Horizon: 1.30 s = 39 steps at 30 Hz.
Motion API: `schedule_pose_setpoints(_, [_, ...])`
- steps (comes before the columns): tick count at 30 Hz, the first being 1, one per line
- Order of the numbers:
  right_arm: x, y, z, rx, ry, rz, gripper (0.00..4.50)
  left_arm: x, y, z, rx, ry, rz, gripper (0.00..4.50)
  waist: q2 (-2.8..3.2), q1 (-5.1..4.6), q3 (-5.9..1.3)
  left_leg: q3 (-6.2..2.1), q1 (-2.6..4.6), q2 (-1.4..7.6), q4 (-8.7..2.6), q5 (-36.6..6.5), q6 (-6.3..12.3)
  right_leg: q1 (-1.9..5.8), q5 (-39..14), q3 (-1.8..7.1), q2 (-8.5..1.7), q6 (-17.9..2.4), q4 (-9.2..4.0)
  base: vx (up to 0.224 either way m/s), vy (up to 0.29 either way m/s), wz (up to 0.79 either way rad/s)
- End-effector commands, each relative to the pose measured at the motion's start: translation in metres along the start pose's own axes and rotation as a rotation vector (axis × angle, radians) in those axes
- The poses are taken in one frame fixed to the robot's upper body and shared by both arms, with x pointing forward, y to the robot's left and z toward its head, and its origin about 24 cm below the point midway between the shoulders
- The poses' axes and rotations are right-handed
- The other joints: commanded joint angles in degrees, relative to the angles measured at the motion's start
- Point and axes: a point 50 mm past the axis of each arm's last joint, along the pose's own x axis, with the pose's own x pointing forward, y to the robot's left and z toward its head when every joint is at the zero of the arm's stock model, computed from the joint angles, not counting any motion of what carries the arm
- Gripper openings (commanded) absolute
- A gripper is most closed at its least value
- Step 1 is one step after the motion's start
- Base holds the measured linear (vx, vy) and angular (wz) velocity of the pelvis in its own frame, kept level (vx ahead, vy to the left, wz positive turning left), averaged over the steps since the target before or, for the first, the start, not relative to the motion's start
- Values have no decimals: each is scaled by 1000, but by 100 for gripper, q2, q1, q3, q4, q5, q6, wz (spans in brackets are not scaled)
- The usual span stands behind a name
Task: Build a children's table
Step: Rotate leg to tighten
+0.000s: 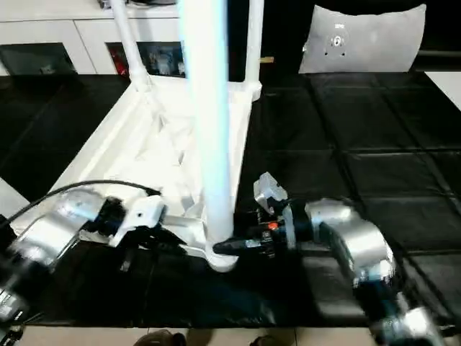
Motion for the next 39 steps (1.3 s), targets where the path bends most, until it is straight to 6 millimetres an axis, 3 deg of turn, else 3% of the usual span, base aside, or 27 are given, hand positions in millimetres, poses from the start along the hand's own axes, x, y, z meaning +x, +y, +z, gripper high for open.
schedule_pose_setpoints(1, [11, 3, 2, 6, -29, -38, 212, 10, -1, -4, -82, -9, 78, 0, -63, -36, -207, -99, 44, 353, -492, -1065, 215, 238, -1296, 295, -486, -1413, -472, 0, 0, 0])
schedule_pose_setpoints(3, [21, 3, -6, 2, -41, -194, 211, 18, -4, 5, -150, -57, 171, 0, -75, -129, -174, -110, 21, 349, -535, -1238, 85, 228, -1683, 303, -479, -1272, -501, 0, 0, 0])
schedule_pose_setpoints(6, [29, 0, -7, 17, -59, -290, 207, 28, -2, 12, -183, -78, 234, 0, -84, -294, -134, -146, -6, 298, -548, -1429, 40, 210, -2432, 297, -479, -1010, -576, 0, 0, 0])
schedule_pose_setpoints(8, [38, -2, -6, 37, -76, -367, 205, 38, 0, 18, -209, -95, 286, 0, -87, -336, -138, -149, 2, 281, -537, -1440, 67, 190, -2544, 304, -476, -938, -616, 0, 0, 0])
schedule_pose_setpoints(12, [60, -10, -1, 69, -108, -505, 201, 56, 11, 30, -258, -98, 392, 0, -70, -386, -148, -119, 14, 263, -521, -1288, 133, 163, -2361, 313, -438, -910, -638, 0, 0, 0])
schedule_pose_setpoints(16, [78, -23, 7, 83, -131, -708, 198, 71, 23, 43, -279, -66, 514, 0, -55, -405, -161, -130, 5, 243, -528, -1224, 66, 170, -2352, 300, -433, -851, -638, 0, 0, 0])
schedule_pose_setpoints(18, [84, -28, 12, 109, -159, -816, 198, 79, 28, 52, -279, -65, 545, 0, -17, -407, -187, -127, 8, 248, -525, -1163, 44, 169, -1968, 302, -422, -935, -610, 0, 0, 0])
schedule_pose_setpoints(20, [87, -29, 14, 110, -170, -873, 198, 84, 30, 57, -276, -63, 553, 0, -23, -398, -205, -119, 10, 250, -523, -1038, 47, 189, -1544, 299, -410, -999, -588, 0, 0, 0])
schedule_pose_setpoints(21, [85, -26, 15, 100, -205, -866, 198, 84, 31, 58, -254, -56, 545, 0, 3, -378, -237, -114, 18, 244, -510, -912, 81, 222, -1222, 291, -416, -1039, -571, 0, 0, 0])
schedule_pose_setpoints(22, [84, -25, 15, 93, -218, -862, 253, 85, 31, 57, -248, -54, 542, 0, -4, -362, -256, -112, 5, 252, -496, -705, 161, 256, -755, 289, -418, -1106, -532, 0, 0, 0])
schedule_pose_setpoints(23, [83, -24, 15, 86, -227, -860, 253, 84, 31, 57, -246, -54, 541, 0, -3, -359, -261, -111, -3, 256, -494, -608, 209, 263, -536, 282, -416, -1143, -517, 0, 0, 0])
schedule_pose_setpoints(24, [79, -23, 17, 64, -255, -856, 266, 83, 31, 55, -241, -53, 538, 0, 40, -357, -268, -112, -7, 258, -483, -490, 274, 278, -218, 269, -417, -1231, -492, 0, 0, 0])
schedule_pose_setpoints(27, [68, -19, 18, 26, -301, -812, 285, 76, 30, 51, -218, -61, 515, 0, 22, -344, -286, -102, -12, 257, -453, -373, 443, 319, 234, 264, -430, -1380, -460, 0, 0, 0])
schedule_pose_setpoints(32, [46, -17, 17, -1, -334, -735, 335, 65, 26, 44, -187, -73, 443, 0, 20, -299, -290, -91, -14, 267, -436, -381, 620, 344, 207, 260, -447, -1469, -441, 0, 0, 0])
schedule_pose_setpoints(35, [26, -16, 11, -107, -229, -605, 360, 55, 20, 36, -108, -80, 320, 0, -14, -262, -303, -95, -24, 257, -414, -288, 696, 370, 308, 250, -428, -1470, -427, 0, 0, 0])
schedule_pose_setpoints(36, [20, -16, 9, -128, -197, -574, 369, 52, 19, 33, -93, -72, 286, 0, 8, -247, -298, -93, -5, 273, -411, -291, 740, 351, 308, 249, -433, -1483, -420, 0, 0, 0])
schedule_pose_setpoints(38, [12, -16, 7, -149, -161, -522, 390, 48, 17, 29, -61, -54, 237, 0, -4, -238, -298, -76, -5, 273, -404, -317, 765, 342, 249, 254, -440, -1513, -420, 0, 0, 0])
schedule_pose_setpoints(39, [5, -16, 7, -160, -135, -482, 390, 44, 17, 25, -43, -37, 203, 0, 6, -210, -310, -82, 31, 282, -403, -341, 773, 322, 149, 247, -442, -1540, -428, 0, 0, 0])
